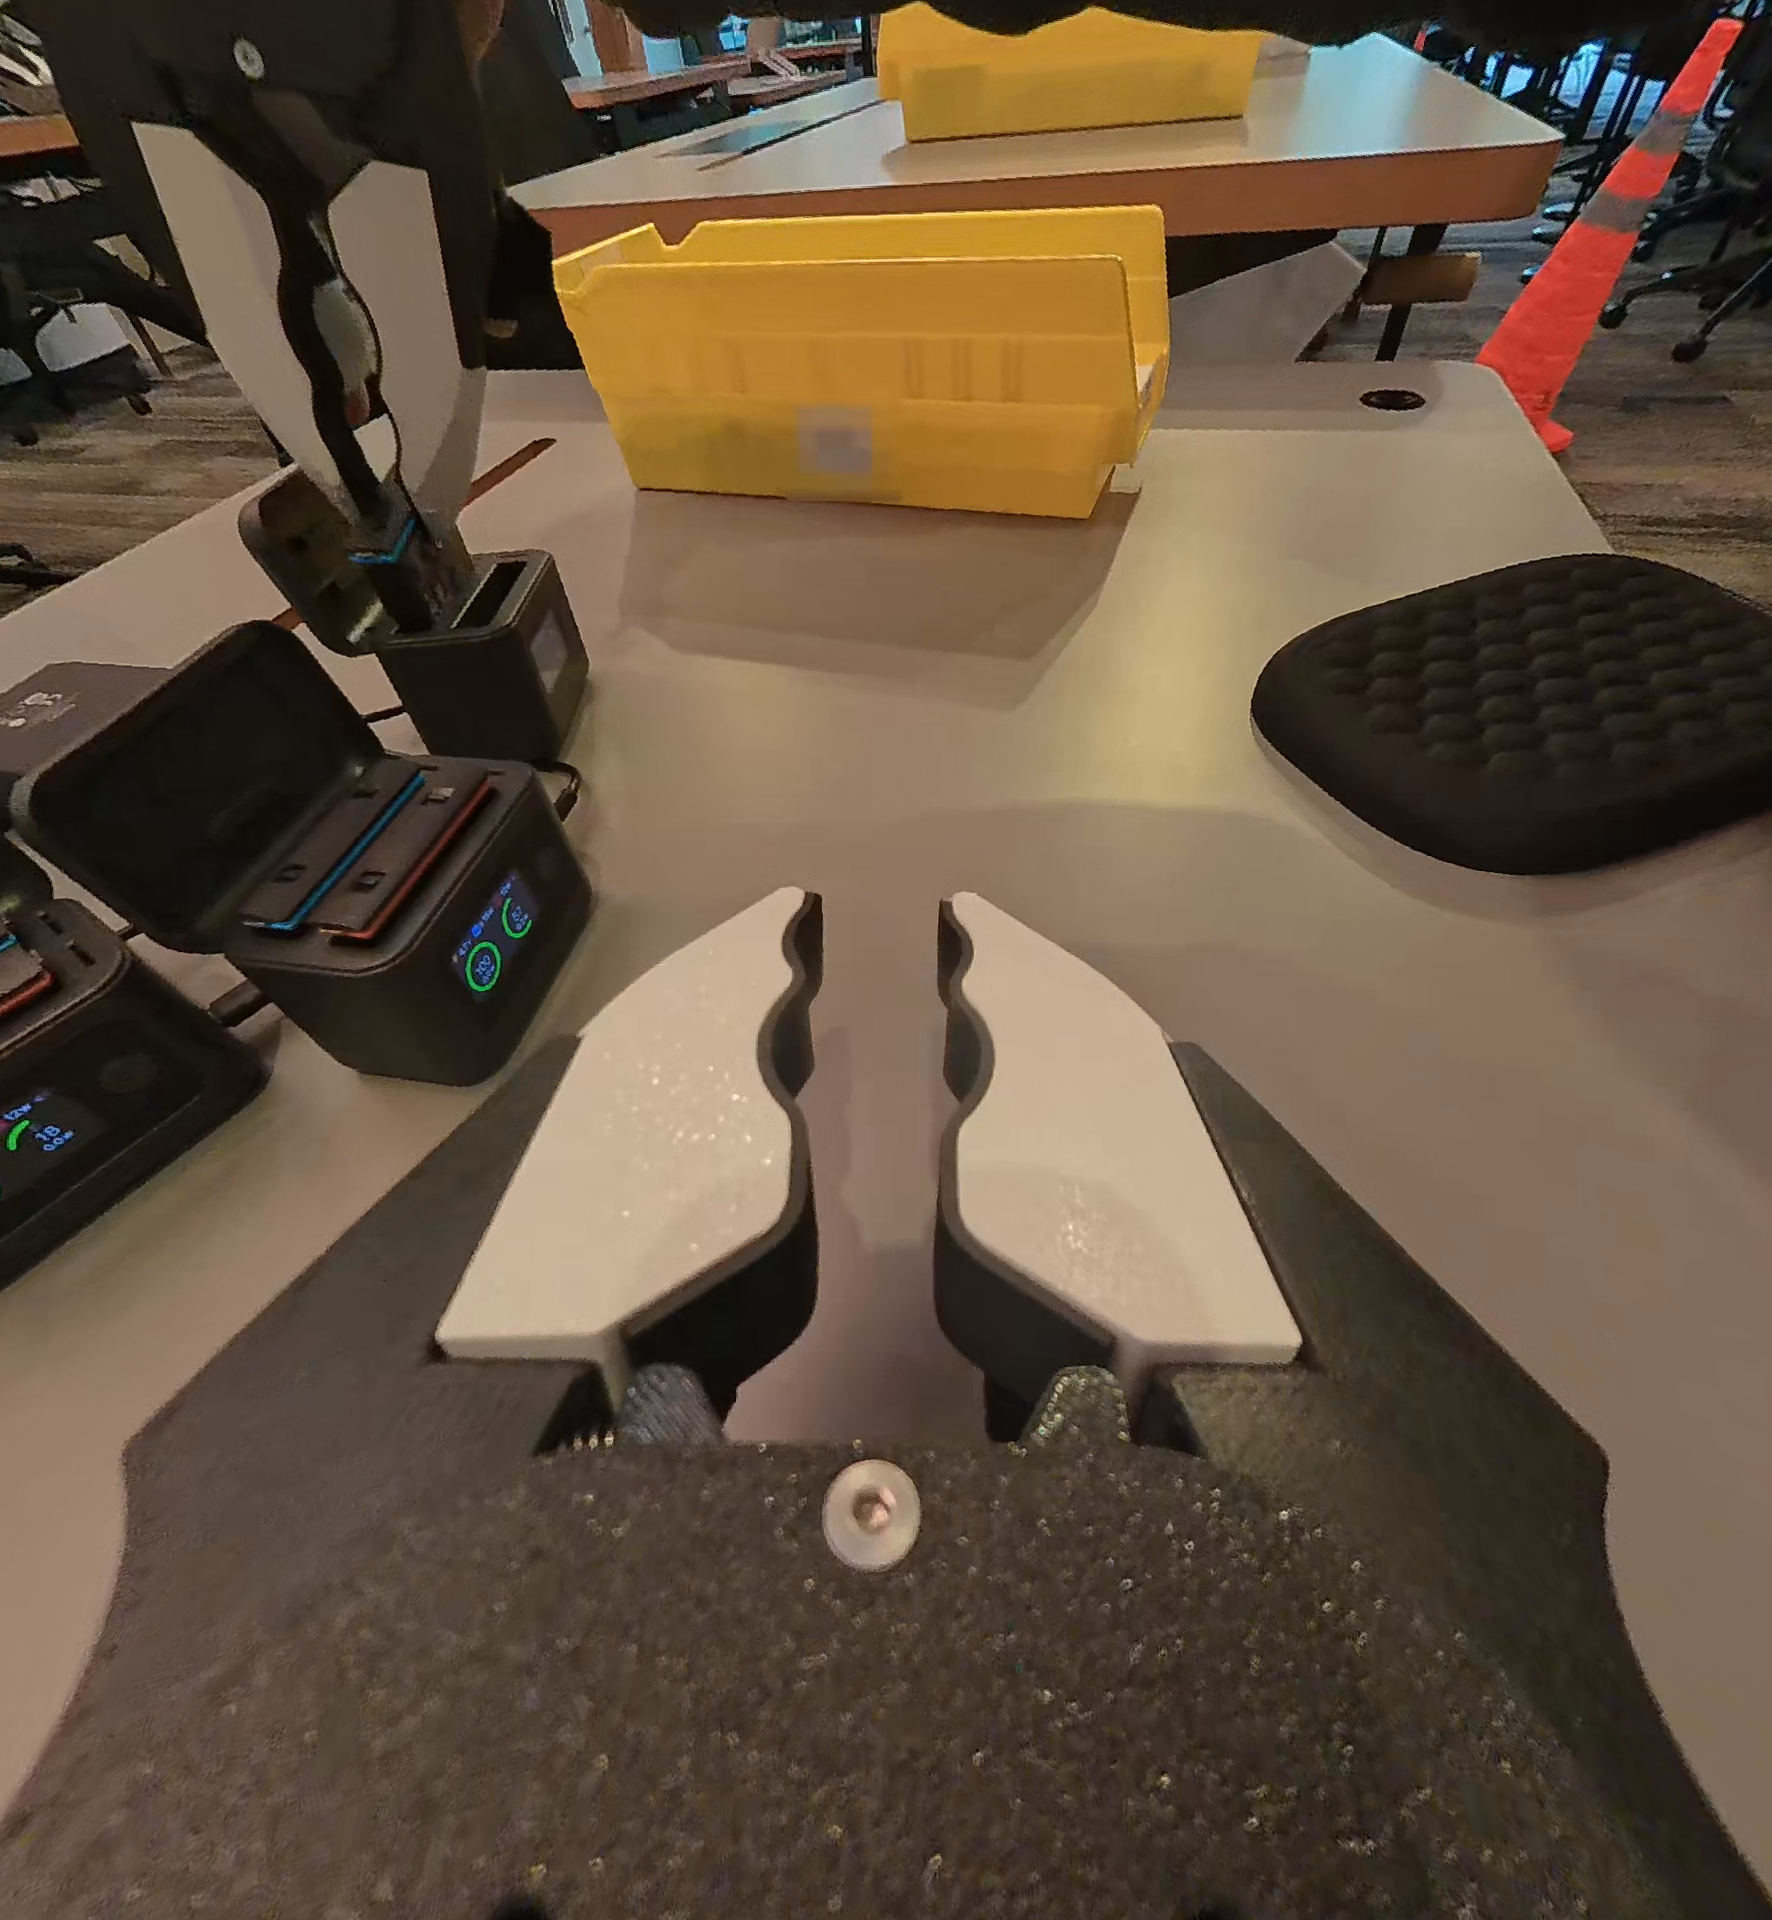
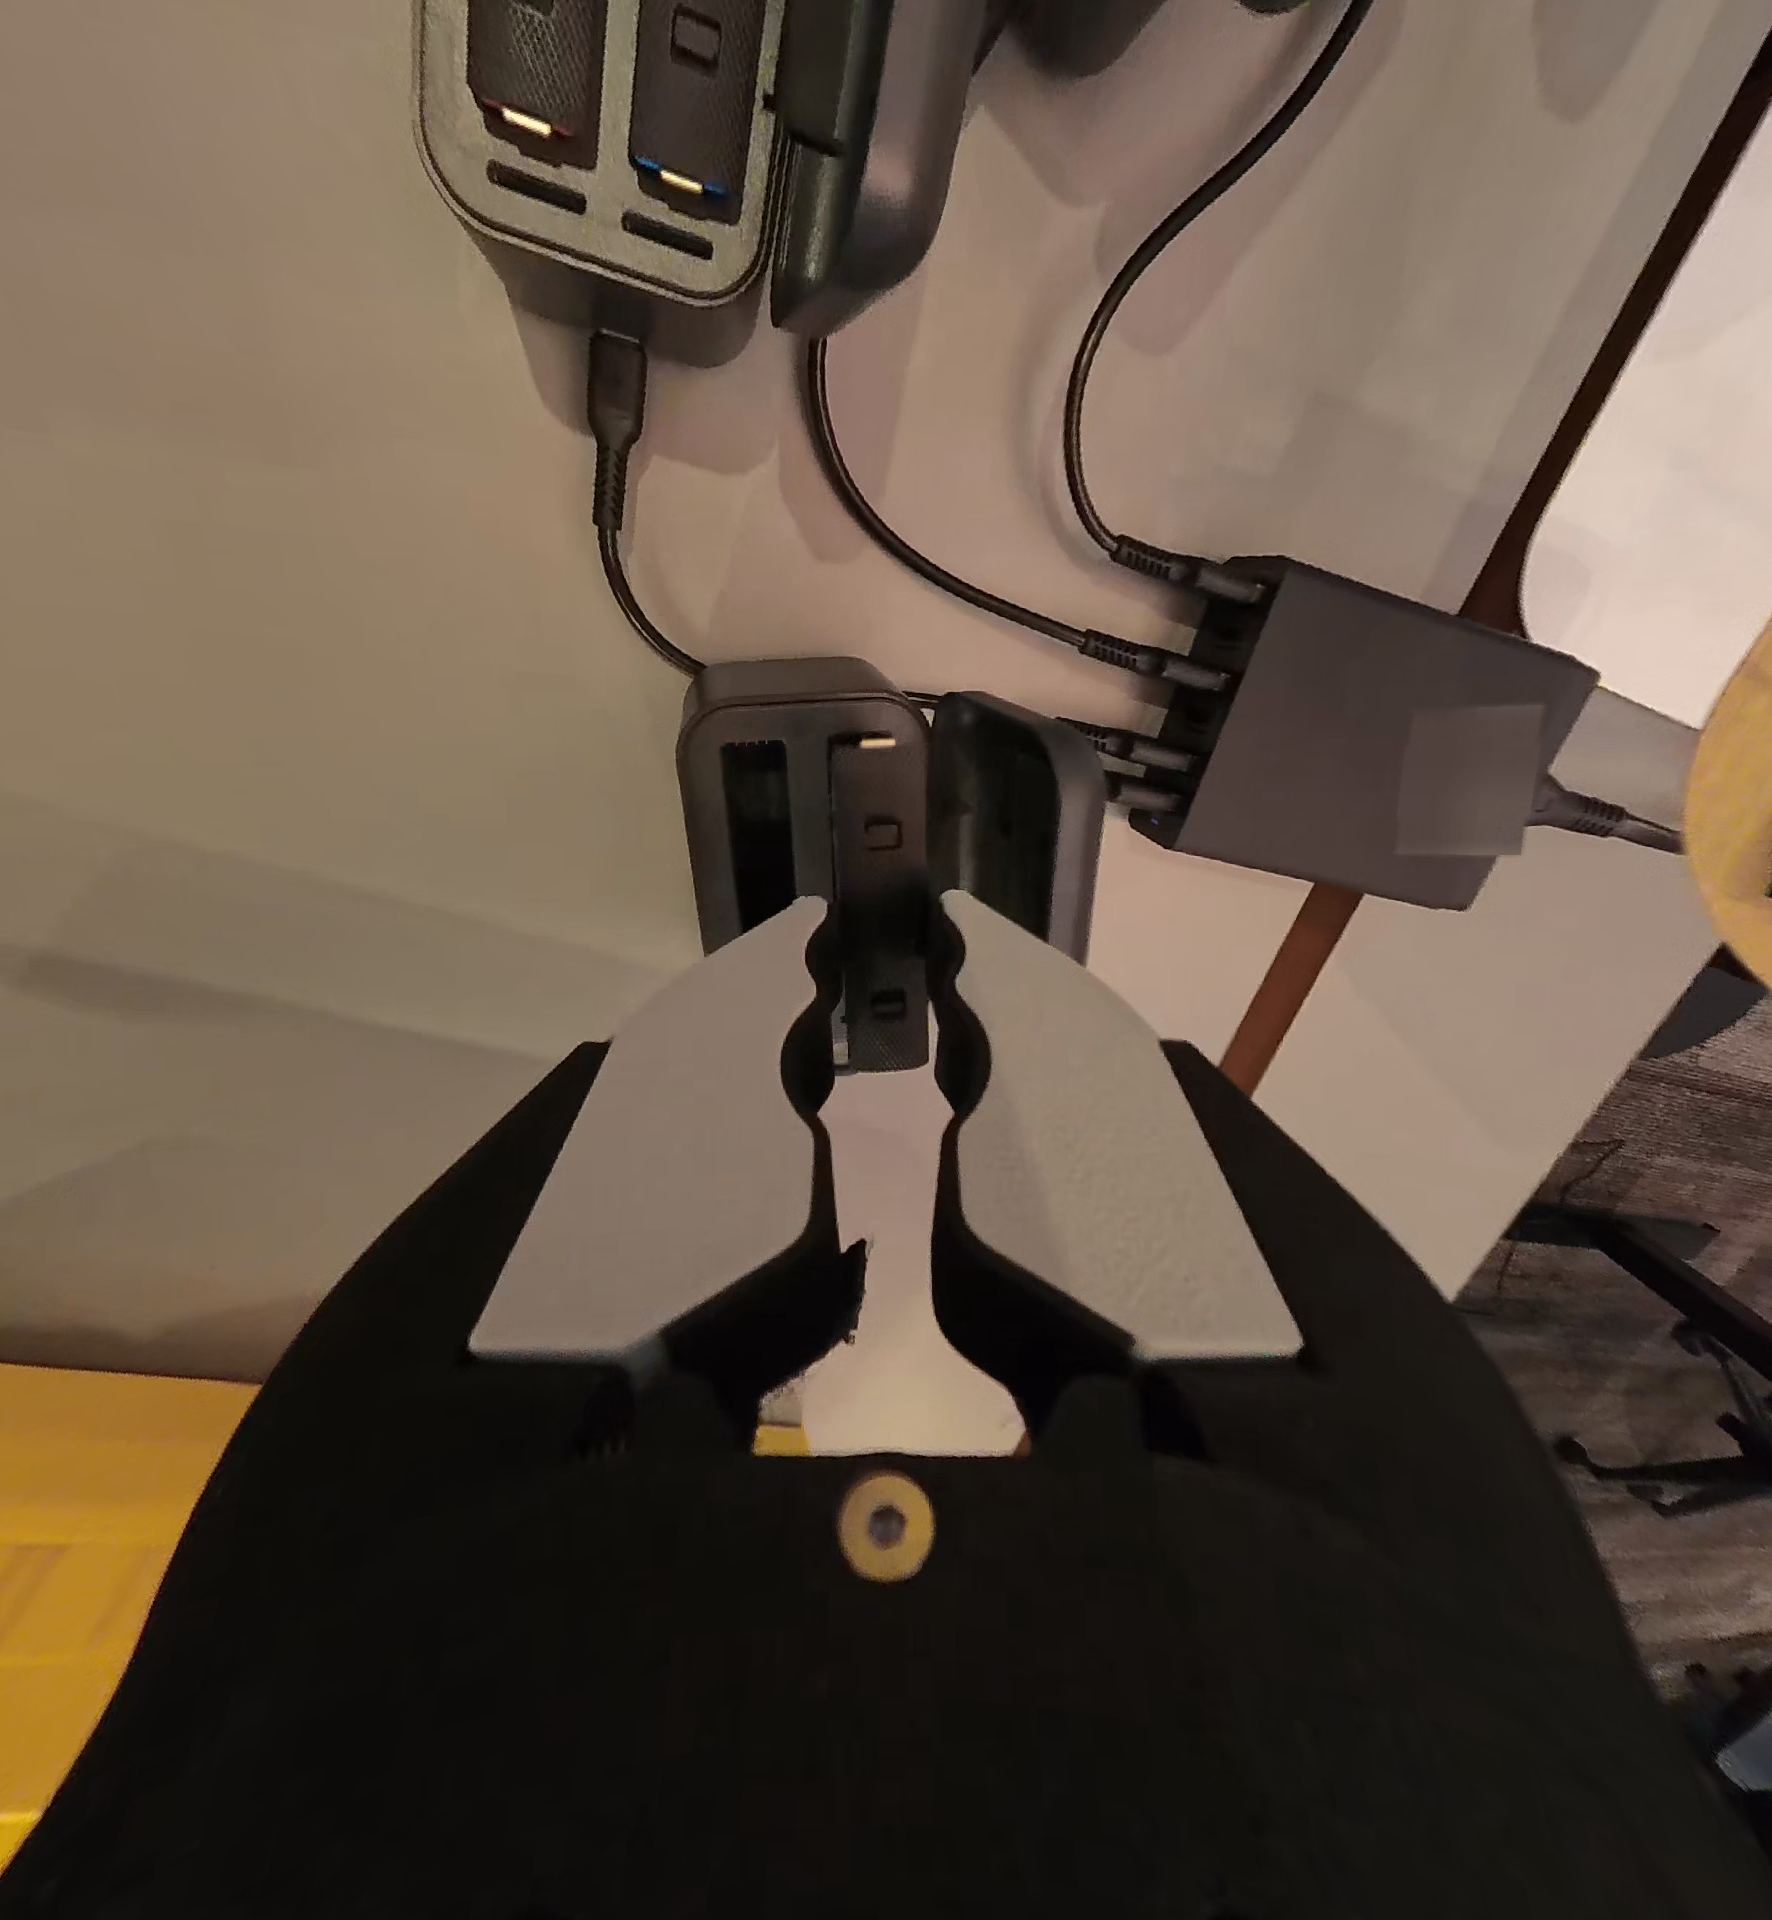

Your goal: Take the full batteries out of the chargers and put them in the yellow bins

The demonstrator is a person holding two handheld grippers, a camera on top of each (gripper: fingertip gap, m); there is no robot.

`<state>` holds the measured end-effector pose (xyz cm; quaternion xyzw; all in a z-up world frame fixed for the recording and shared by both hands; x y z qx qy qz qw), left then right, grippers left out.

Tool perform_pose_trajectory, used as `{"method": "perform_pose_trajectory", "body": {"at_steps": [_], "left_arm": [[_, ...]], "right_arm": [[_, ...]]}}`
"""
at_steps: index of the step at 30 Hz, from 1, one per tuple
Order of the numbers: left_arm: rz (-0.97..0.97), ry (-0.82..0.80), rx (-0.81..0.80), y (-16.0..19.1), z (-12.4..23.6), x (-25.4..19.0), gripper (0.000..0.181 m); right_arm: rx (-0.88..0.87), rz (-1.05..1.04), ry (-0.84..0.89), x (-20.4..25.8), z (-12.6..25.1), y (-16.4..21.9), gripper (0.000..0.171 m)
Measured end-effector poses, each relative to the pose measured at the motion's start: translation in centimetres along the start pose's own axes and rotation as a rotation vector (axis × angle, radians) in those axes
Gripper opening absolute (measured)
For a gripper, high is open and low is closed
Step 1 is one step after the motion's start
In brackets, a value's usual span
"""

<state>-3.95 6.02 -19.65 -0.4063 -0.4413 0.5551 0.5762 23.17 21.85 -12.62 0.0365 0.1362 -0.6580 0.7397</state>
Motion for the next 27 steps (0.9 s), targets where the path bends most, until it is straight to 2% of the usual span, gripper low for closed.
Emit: {"method": "perform_pose_trajectory", "body": {"at_steps": [8, 22, 27], "left_arm": [[-0.001, 0.005, 0.010, 0.1, -0.1, 0.0, 0.020], [-0.004, 0.011, 0.029, 0.2, -0.2, -0.1, 0.020], [-0.008, 0.012, 0.035, 0.3, -0.2, -0.1, 0.020]], "right_arm": [[-0.015, -0.046, -0.011, 0.2, -1.6, 0.6, 0.015], [-0.021, -0.144, -0.038, 0.1, -0.8, 0.2, 0.023], [-0.021, -0.159, 0.011, -0.2, -0.7, 0.3, 0.010]]}}
Point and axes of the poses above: each gripper's, where its closed fingertips meet, z back along the fingers, y out of its underside, x = y × z across the jaws, the point moved 10 cm from there along z, back along the fingers, and after that the axes turned 3 degrees about y, right-handed, at the moved point
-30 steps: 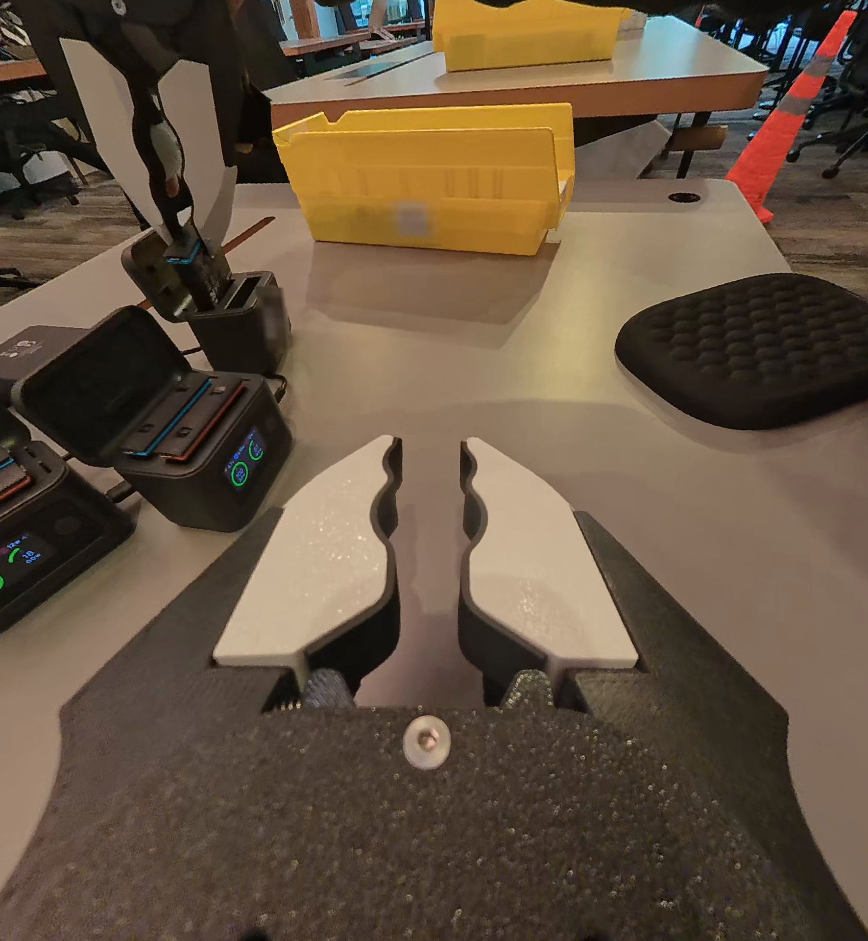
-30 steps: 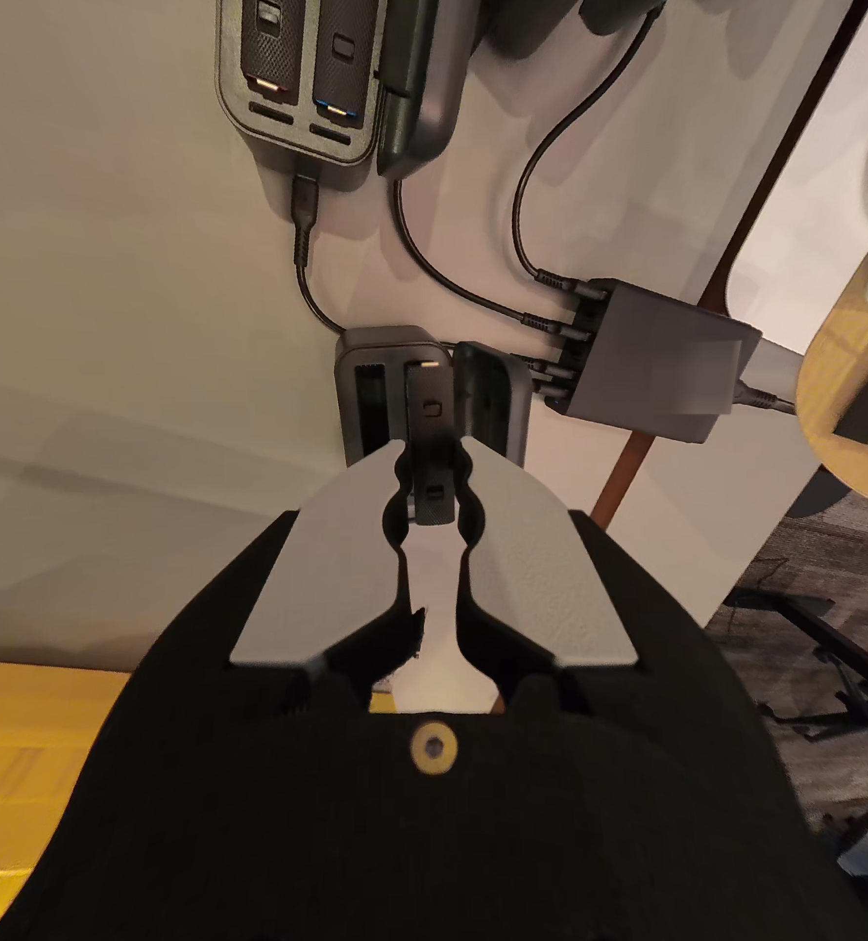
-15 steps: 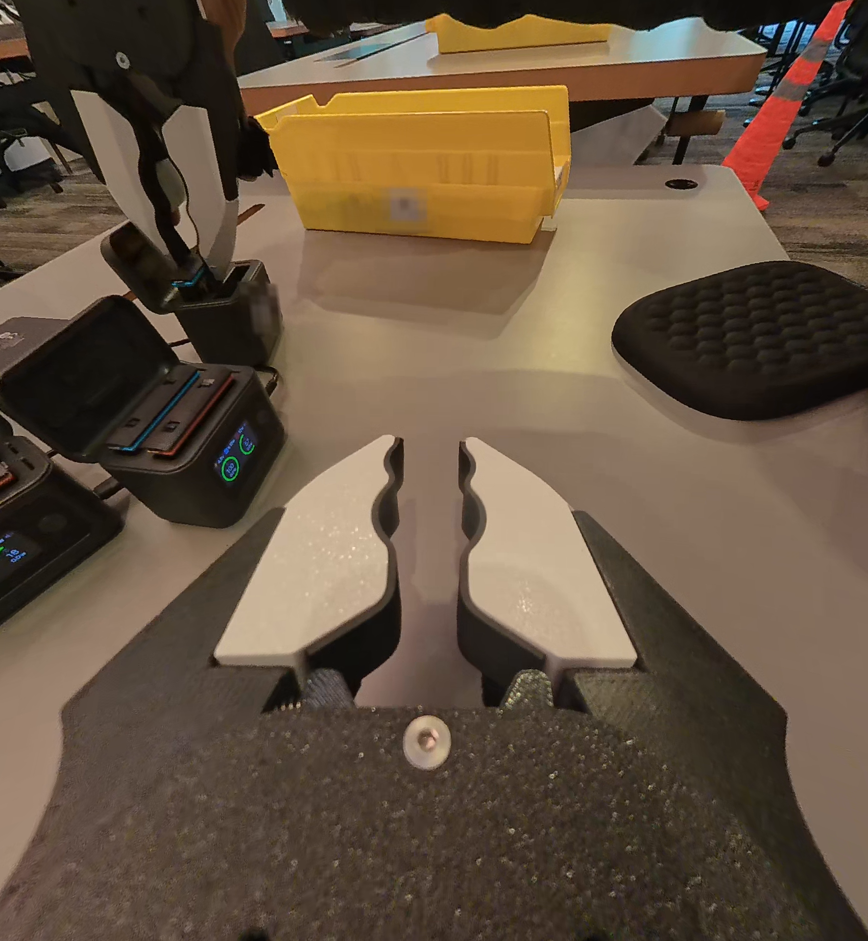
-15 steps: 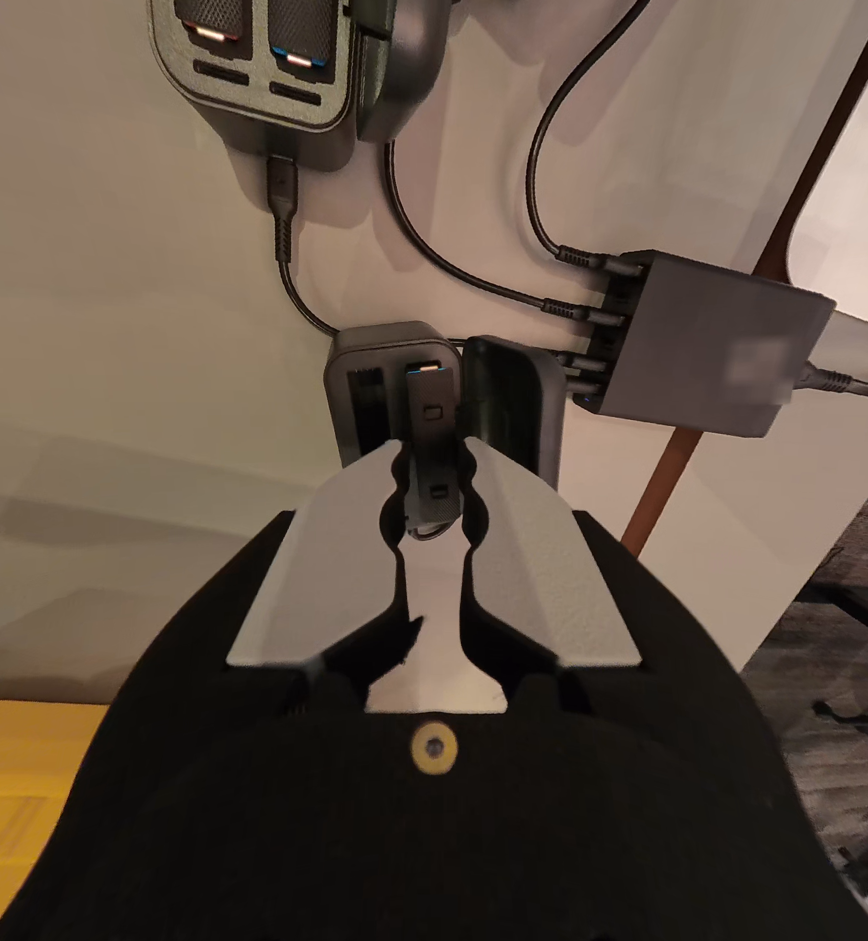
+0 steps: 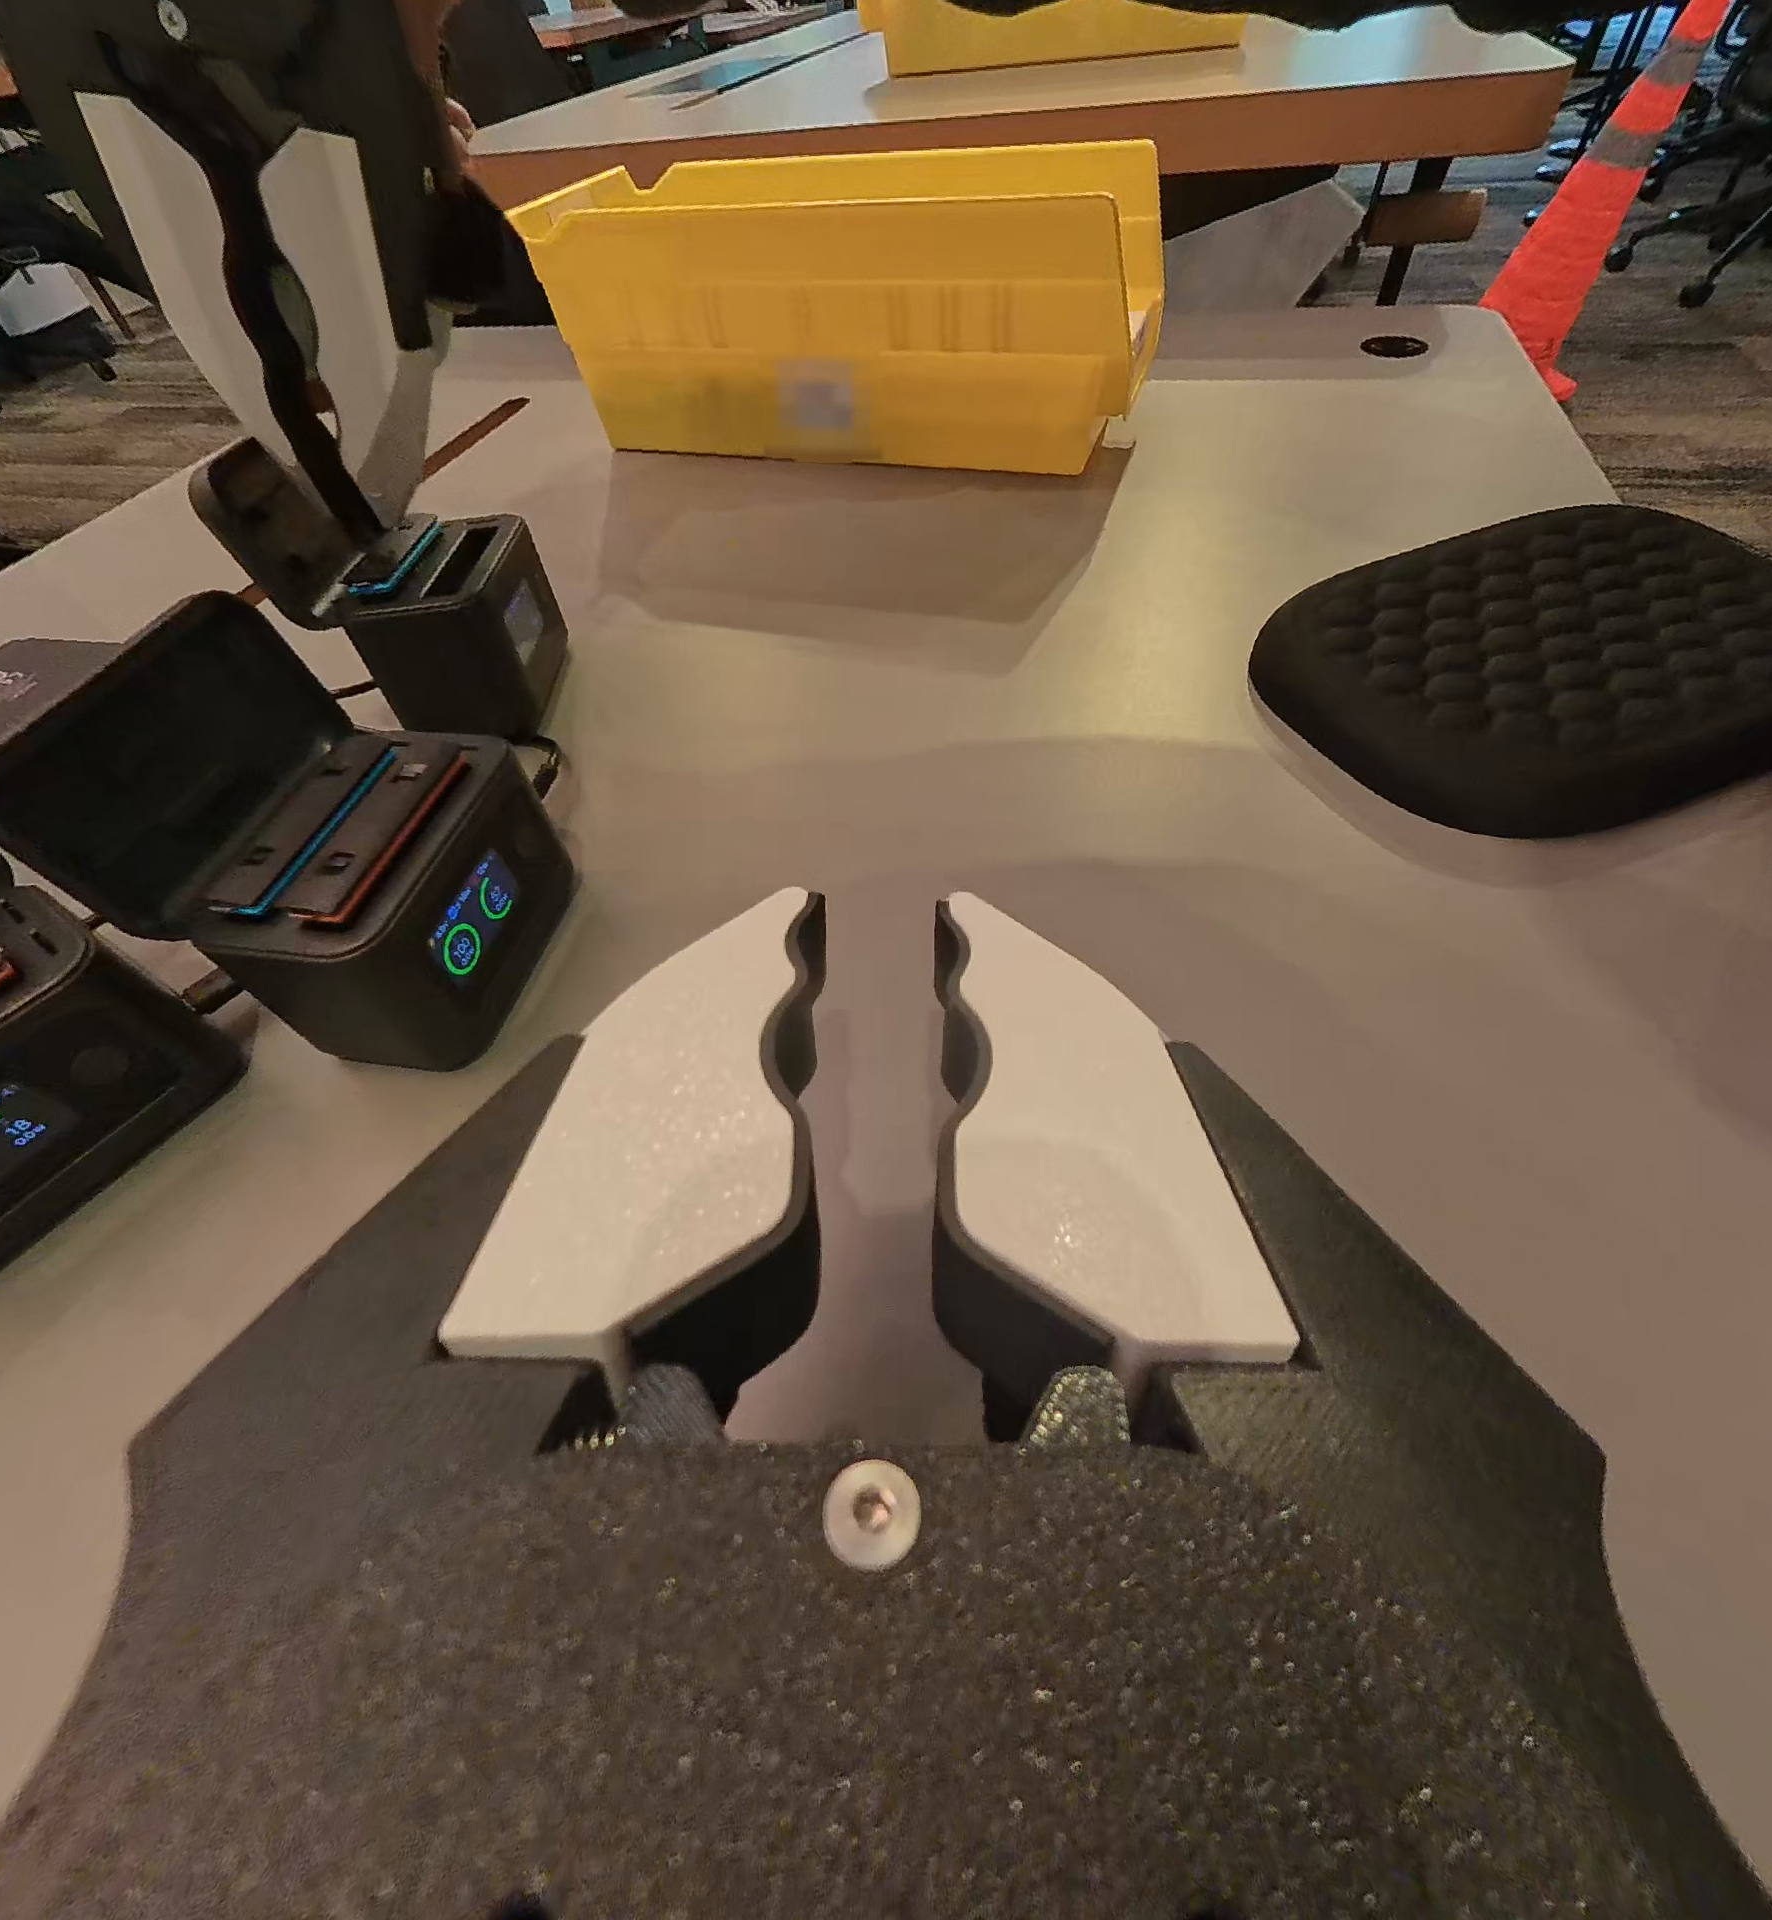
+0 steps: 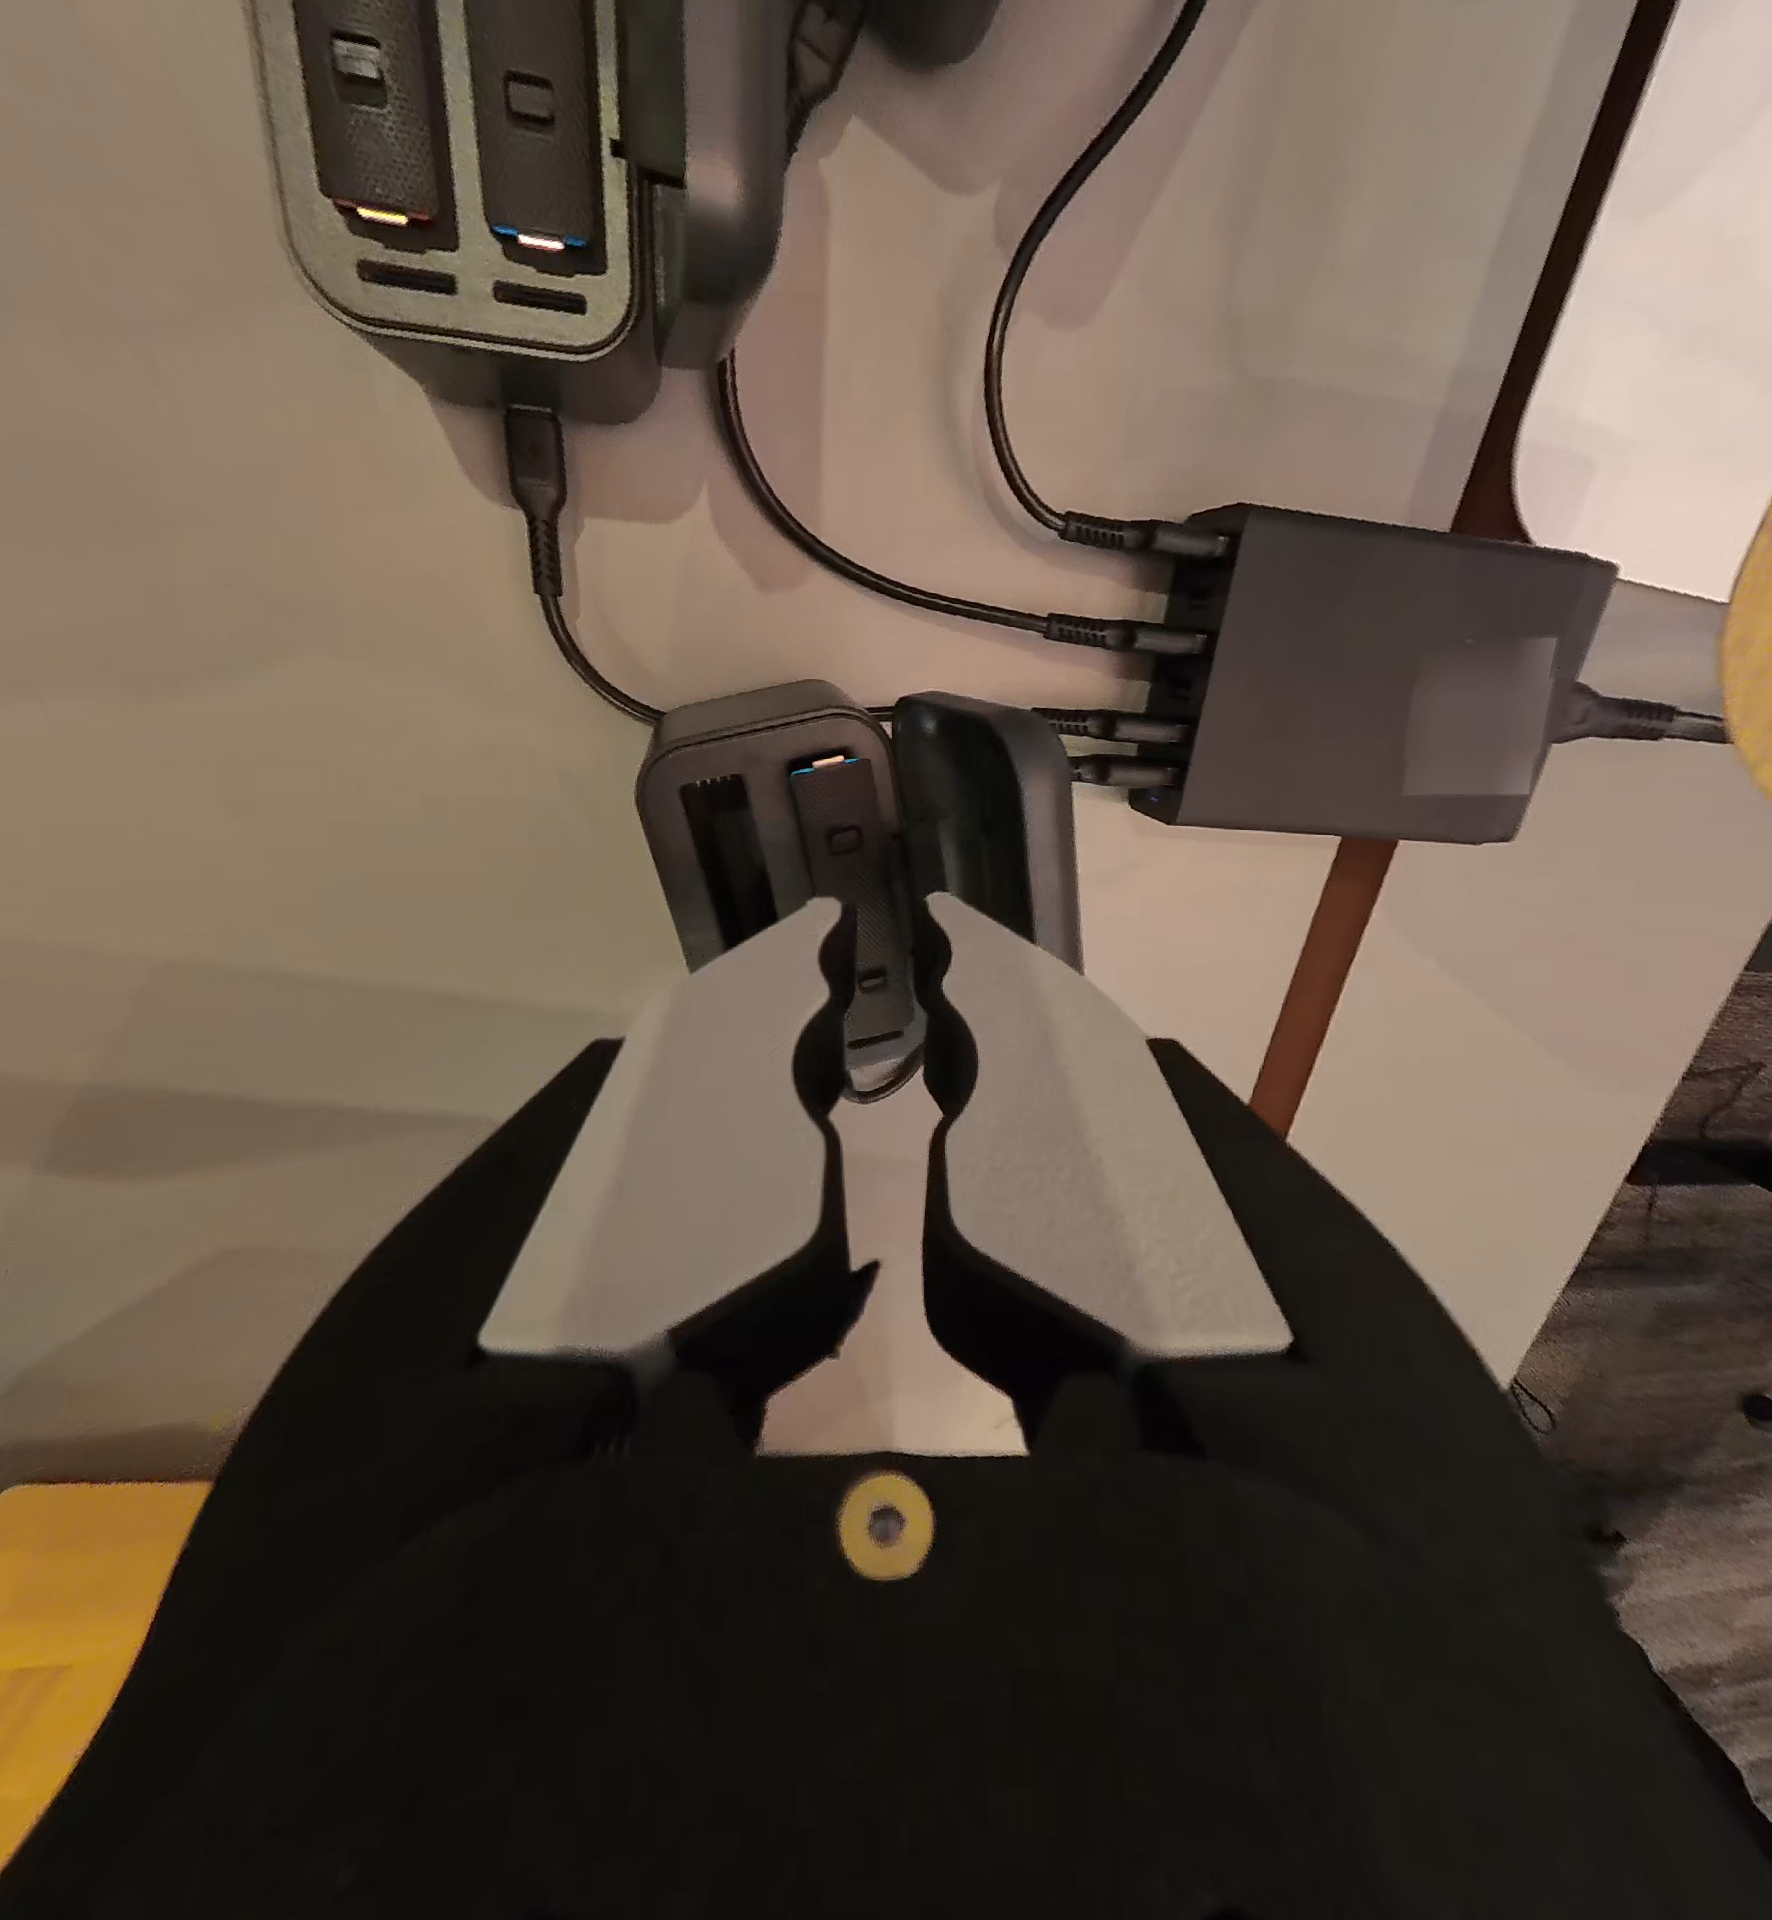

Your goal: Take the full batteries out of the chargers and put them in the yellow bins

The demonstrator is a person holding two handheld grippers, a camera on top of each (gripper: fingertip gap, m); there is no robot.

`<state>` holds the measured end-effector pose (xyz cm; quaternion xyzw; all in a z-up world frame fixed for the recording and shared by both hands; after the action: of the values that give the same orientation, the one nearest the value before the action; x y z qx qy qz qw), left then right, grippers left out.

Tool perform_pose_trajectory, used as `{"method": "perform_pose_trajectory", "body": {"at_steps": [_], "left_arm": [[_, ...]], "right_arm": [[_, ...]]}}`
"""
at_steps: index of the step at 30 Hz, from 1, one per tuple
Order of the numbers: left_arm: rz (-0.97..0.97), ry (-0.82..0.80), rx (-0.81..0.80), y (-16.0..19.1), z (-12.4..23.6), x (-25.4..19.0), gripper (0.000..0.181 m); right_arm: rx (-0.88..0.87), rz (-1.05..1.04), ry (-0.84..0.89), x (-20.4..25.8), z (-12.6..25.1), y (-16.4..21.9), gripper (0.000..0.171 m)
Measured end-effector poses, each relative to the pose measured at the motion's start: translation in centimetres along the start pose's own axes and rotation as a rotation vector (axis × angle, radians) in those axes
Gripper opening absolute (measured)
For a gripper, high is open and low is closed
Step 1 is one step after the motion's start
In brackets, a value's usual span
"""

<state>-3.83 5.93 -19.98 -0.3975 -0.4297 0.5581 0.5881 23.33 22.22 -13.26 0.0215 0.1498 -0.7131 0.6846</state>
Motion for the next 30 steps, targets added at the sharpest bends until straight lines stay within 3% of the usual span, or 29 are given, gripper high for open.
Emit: {"method": "perform_pose_trajectory", "body": {"at_steps": [6, 24, 27, 30], "left_arm": [[-0.002, -0.001, 0.005, 0.0, 0.0, 0.0, 0.019], [-0.009, -0.004, 0.015, 0.0, -0.1, -0.1, 0.018], [0.006, -0.019, 0.013, -0.1, 0.0, 0.0, 0.017], [0.047, -0.033, 0.006, -0.2, 0.4, 0.3, 0.009]], "right_arm": [[-0.010, -0.011, 0.009, 0.1, -0.7, 0.0, 0.000], [0.086, 0.047, 0.070, 1.0, -0.7, -1.0, 0.000], [0.034, 0.004, 0.134, 1.6, -0.4, -0.9, 0.000], [-0.129, -0.079, 0.261, 3.0, 1.4, -1.1, 0.000]]}}
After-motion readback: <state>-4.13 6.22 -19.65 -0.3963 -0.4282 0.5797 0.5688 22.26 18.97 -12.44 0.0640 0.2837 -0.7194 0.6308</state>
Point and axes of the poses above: each gripper's, where its closed fingertips meet, z back along the fingers, y out of its underside, x = y × z across the jaws, the point moved 10 cm from there along z, back along the fingers, and after that the axes turned 3 degrees about y, right-handed, at the moved point
